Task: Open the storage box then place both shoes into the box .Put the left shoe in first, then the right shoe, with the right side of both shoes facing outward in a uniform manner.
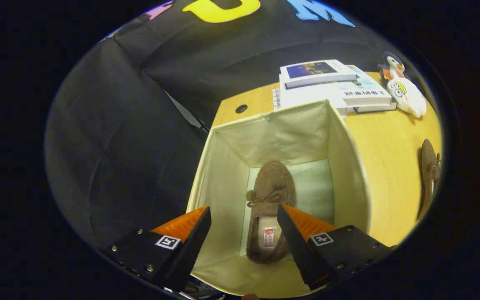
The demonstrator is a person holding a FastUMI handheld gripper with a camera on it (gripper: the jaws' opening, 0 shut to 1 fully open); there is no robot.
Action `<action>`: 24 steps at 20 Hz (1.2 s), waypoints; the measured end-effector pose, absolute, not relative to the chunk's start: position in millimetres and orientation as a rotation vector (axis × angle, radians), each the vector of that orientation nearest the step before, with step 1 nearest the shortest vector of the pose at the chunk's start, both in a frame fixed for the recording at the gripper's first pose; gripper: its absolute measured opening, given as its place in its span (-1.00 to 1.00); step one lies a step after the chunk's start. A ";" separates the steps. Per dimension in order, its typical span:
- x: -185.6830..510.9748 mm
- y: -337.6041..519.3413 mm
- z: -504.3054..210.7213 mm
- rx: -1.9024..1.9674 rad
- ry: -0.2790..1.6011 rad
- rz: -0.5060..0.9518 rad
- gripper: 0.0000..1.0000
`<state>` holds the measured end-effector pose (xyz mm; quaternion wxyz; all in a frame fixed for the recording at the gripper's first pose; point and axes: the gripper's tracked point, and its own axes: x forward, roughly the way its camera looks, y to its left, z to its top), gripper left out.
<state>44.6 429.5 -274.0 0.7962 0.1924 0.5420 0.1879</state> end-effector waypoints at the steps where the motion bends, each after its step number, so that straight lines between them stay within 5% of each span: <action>1: 47.6 422.3 -262.3 0.400 1.133 0.413 0.94; 9: 69.2 324.6 -206.1 0.319 0.968 0.404 0.94; 24: 61.7 127.1 -233.5 0.239 0.951 0.220 0.95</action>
